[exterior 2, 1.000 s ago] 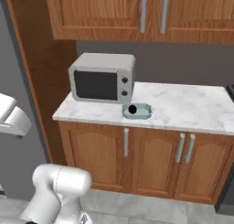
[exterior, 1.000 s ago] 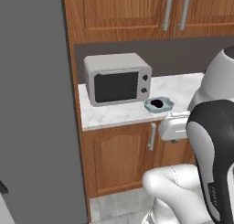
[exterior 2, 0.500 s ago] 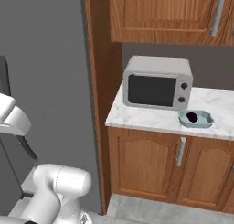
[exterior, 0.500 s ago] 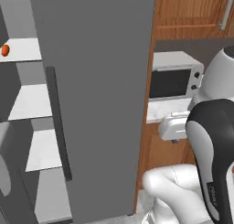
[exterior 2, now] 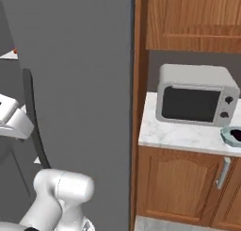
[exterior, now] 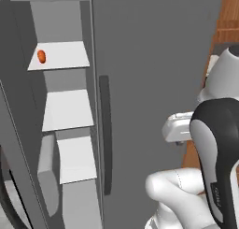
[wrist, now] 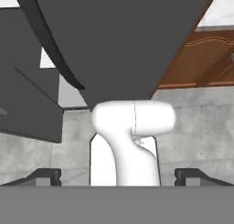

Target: Take the eggplant and carrot out of the freezer and place them in the tupperware container on the counter. Then put the tupperware containing the vegetables back in the freezer.

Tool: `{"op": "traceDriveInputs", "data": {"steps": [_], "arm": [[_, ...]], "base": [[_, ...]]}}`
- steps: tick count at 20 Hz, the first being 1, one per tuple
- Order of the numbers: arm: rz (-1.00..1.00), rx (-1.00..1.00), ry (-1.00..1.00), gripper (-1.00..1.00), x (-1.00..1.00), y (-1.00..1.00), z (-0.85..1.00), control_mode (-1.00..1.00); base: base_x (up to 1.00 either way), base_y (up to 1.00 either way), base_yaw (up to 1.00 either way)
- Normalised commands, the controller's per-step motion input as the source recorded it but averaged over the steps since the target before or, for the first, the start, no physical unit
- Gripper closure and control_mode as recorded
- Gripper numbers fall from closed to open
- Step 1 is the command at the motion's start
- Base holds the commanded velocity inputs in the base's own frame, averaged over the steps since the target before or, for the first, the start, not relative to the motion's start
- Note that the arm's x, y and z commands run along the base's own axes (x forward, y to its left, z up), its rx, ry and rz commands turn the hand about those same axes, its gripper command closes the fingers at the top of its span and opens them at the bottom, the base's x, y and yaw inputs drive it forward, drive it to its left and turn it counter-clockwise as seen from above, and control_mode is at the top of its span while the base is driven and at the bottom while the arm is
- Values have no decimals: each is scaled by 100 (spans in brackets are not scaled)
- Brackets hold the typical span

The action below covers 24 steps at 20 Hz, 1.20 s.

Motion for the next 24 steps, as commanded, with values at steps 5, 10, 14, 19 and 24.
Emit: {"op": "traceDriveInputs", "data": {"steps": [5,10,14,19,24], "arm": [[0,0,0,-100,0,0,0,100],[0,0,0,-100,0,0,0,100],[0,0,0,-100,0,0,0,100],[0,0,0,-100,0,0,0,100],[0,0,0,-100,0,0,0,100]], "base": [[0,89,-6],[8,70,-5],[36,44,0],[39,23,0],[58,10,0]]}}
